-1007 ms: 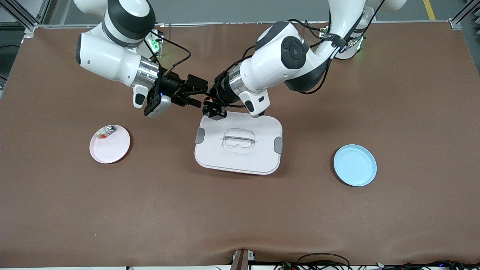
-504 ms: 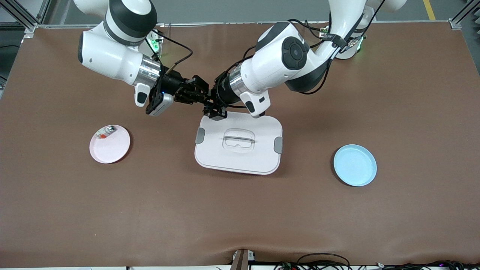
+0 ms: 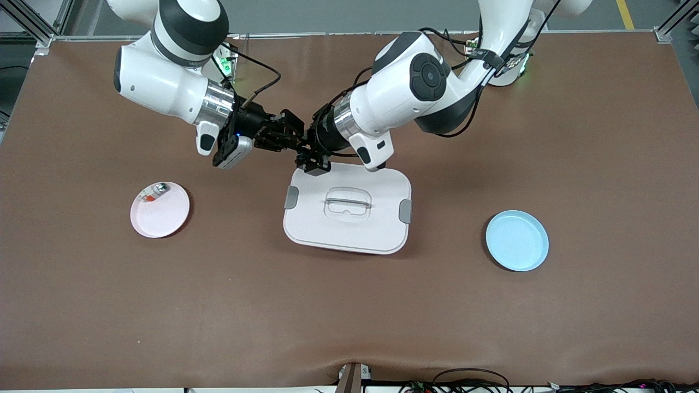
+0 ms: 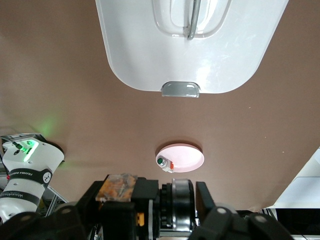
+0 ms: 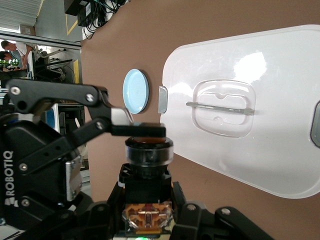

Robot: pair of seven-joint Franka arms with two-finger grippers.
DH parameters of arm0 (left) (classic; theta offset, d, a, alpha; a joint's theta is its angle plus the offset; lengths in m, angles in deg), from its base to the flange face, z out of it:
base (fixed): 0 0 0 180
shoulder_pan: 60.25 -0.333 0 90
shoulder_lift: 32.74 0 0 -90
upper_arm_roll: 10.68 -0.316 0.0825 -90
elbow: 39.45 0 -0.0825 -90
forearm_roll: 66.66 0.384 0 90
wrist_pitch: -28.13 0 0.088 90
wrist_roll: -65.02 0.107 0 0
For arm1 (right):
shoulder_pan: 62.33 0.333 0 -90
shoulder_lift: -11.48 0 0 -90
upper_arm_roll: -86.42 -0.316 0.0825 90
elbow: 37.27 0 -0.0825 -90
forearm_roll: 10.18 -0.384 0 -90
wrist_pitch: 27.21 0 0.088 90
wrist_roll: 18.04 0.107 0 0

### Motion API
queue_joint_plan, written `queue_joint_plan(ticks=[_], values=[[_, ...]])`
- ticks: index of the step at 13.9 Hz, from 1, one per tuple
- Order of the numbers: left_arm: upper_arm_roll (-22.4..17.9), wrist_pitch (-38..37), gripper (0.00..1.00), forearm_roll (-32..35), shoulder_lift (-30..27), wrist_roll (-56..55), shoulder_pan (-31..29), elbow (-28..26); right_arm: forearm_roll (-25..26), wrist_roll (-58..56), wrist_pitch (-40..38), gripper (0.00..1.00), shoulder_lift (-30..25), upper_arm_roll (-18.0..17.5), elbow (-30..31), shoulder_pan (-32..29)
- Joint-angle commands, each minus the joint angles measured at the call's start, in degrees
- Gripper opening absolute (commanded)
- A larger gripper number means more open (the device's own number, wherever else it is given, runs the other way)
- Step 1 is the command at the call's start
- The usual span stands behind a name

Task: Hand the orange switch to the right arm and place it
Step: 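Close the right gripper on the switch while the left gripper opens, then carry the switch to the white plate while the left gripper withdraws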

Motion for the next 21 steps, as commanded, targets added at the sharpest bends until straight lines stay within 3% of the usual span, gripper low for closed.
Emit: queue_joint_plan(ticks=[1,3,7,11,14,18,21], values=[[-0.4,0.2,1.00,1.2,-1.2,-0.1,0.2,-0.2,-0.8,-0.6,0.2,0.00,-1.2,0.6,1.3,0.9],[-0.4,0.2,1.00,1.2,-1.3,0.1,0.1,-0.2,0.6,-0.7,0.2,0.00,-1.2,0.6,1.3,0.8],[-0.7,0.2,1.00,1.2,-1.6,0.2,-0.5,-0.2,14.2,-0.9,-0.1,0.00,-0.5,0.6,-0.6,0.5],[-0.7,0.0,1.00,3.7,-1.3,0.8,-3.1,-0.9,21.4,-7.7,-1.2,0.00,-0.1,0.8,-0.8,0.0],[-0.6,-0.1,1.00,4.1,-4.1,4.7,-6.3,-7.8,25.2,-22.3,-7.4,0.00,0.3,1.1,-0.7,-3.6],[-0.6,0.1,1.00,4.1,-10.7,18.0,-11.0,-20.9,41.1,-39.2,-12.5,0.00,0.8,1.1,-0.5,-10.2],[-0.7,0.1,1.00,4.1,-14.7,26.2,-15.6,-27.6,46.5,-51.2,-12.3,0.00,1.5,1.1,0.8,-14.6]])
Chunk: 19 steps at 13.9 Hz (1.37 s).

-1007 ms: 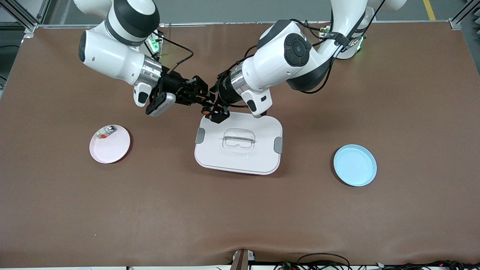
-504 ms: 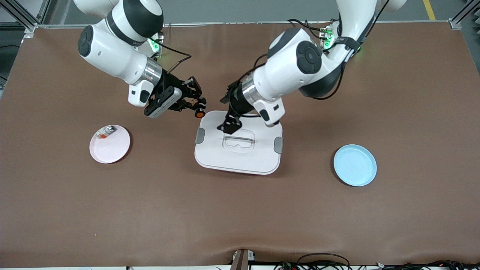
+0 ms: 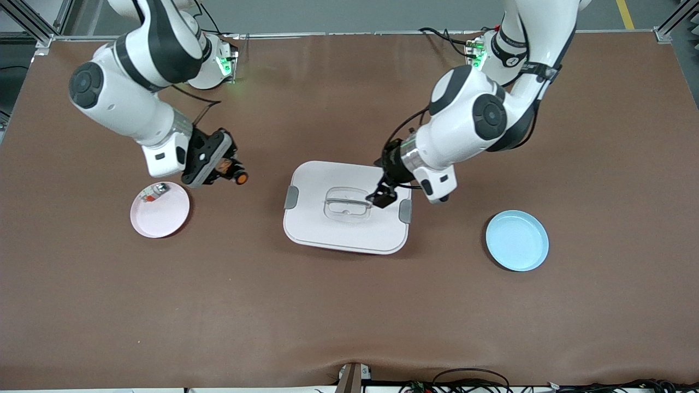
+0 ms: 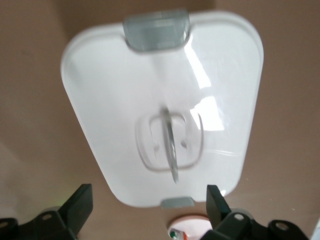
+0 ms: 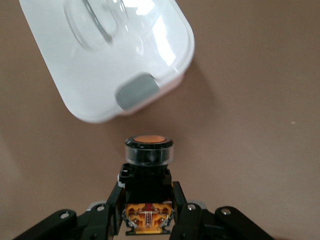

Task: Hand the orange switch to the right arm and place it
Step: 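Carry the switch to the white plate while the left gripper withdraws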

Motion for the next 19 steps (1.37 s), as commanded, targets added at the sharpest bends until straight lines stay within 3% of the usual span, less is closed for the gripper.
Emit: queue_joint_plan(ticks=[1,3,6,8,11,15,19], values=[[0.1,0.2,1.00,0.3,-7.0,8.5,-4.7,-9.0,4.4,-10.4,0.0,0.00,0.6,-0.8,1.1,-4.2],[0.1,0.2,1.00,0.6,-8.9,18.3,-7.3,-11.4,7.3,-15.9,0.6,0.00,0.8,-0.8,2.6,-5.8],[0.1,0.1,1.00,6.4,-10.6,36.8,-11.8,-13.9,13.7,-22.3,5.9,0.00,0.9,-0.8,6.8,-8.4],[0.1,0.1,1.00,10.4,-11.6,49.3,-14.1,-15.6,14.7,-28.2,11.9,0.00,1.9,-0.8,10.3,-11.1],[0.1,0.1,1.00,14.0,-12.7,61.3,-17.2,-16.8,14.9,-38.0,17.8,0.00,6.5,-0.8,10.7,-16.0],[0.1,0.2,1.00,19.8,-13.3,83.5,-21.9,-15.6,17.2,-46.4,25.8,0.00,13.6,-0.7,10.6,-20.0],[0.1,-0.7,1.00,20.2,-12.3,87.8,-27.0,-10.4,19.0,-46.5,28.6,0.00,18.1,-0.7,10.4,-22.0]])
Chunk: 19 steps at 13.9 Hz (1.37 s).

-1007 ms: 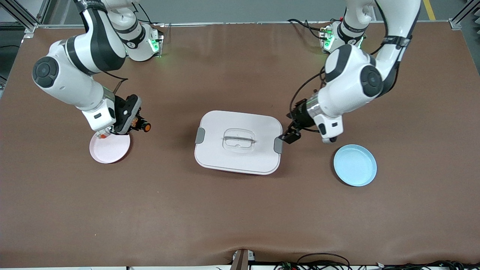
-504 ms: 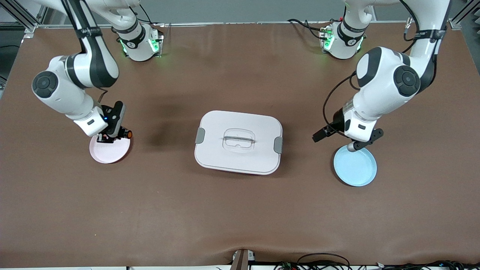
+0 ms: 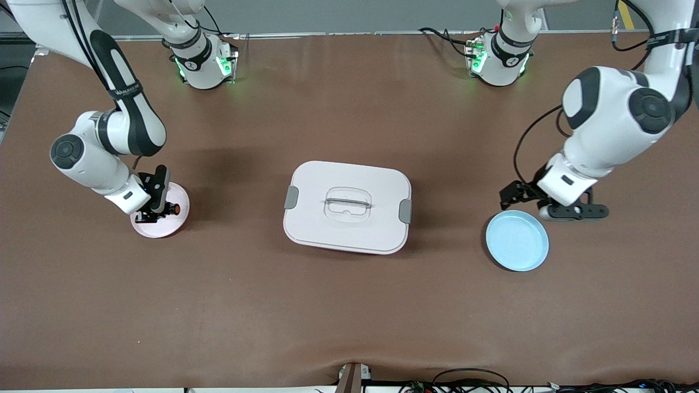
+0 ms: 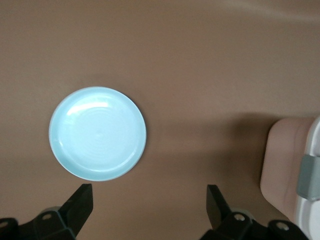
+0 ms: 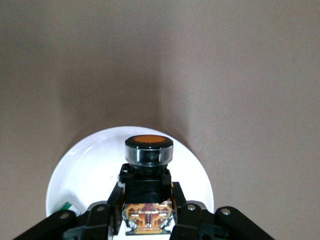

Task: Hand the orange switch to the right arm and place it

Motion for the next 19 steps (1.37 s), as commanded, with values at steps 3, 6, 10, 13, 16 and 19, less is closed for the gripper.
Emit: queue_joint_plan(ticks=[3,6,10,13,16,19], values=[[0.5,-5.1,1.00,2.9,0.1,1.2,-3.9,8.6,1.8,-1.0,0.6,0.00,2.1,-0.9,-0.8,-2.3],[0.5,-10.2,1.00,2.9,0.0,1.2,-5.7,13.7,2.8,-0.7,0.7,0.00,2.2,-0.8,-0.9,-2.9],[0.5,-15.8,1.00,3.0,-0.4,1.1,-5.9,17.9,3.0,1.7,0.5,0.00,2.3,0.1,-0.7,-3.1],[0.5,-19.6,1.00,3.0,-0.8,1.2,-6.7,20.7,7.5,7.7,0.4,0.00,2.3,0.3,-0.5,-2.9],[0.5,-20.0,1.00,3.0,-1.0,1.1,-6.5,21.2,12.9,14.3,0.1,0.00,2.2,0.3,-0.1,-2.9],[0.5,-20.0,1.00,3.1,-0.9,1.1,-6.4,21.2,14.0,13.9,0.5,0.00,2.9,0.2,-0.1,-3.4]])
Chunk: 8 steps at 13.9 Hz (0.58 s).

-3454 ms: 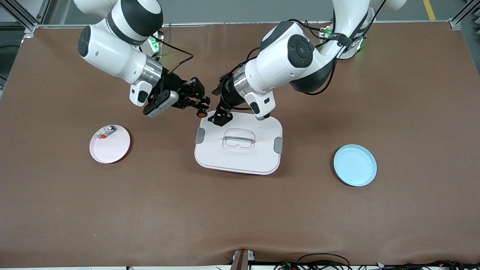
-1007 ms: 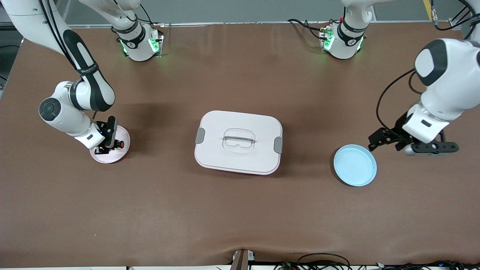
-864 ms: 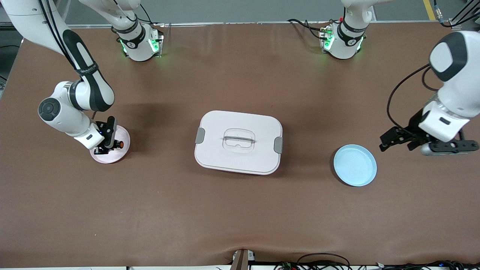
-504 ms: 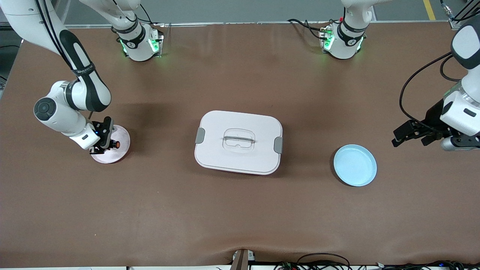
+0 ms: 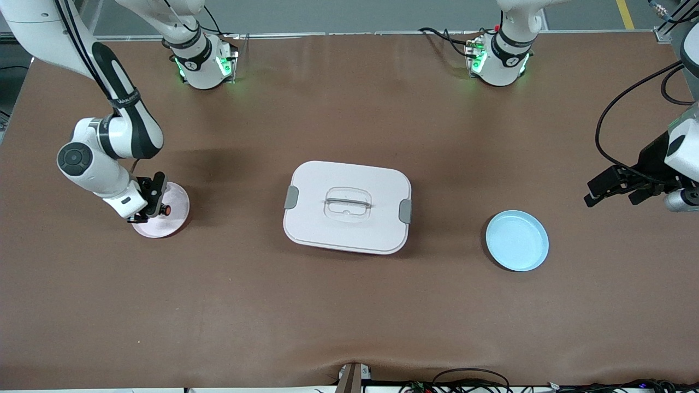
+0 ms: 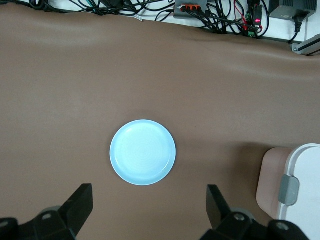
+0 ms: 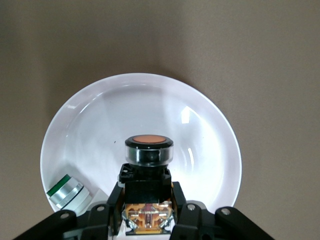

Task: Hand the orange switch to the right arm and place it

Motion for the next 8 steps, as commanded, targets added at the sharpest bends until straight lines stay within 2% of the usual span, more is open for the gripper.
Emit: queue_joint_plan(ticks=[1,4,8], values=[[0.4,-1.1,1.00,1.4,-0.5,0.0,-0.1,0.4,2.1,0.8,0.3,0.00,1.4,-0.6,-0.2,-1.8],[0.0,-1.1,1.00,2.5,-0.5,-0.1,1.6,0.4,2.1,-0.5,2.1,0.00,2.0,-0.7,0.0,-2.0],[-9.2,-1.1,1.00,4.3,-0.8,-0.5,11.0,0.4,2.0,-1.2,4.4,0.00,2.0,-0.8,1.1,-2.2]])
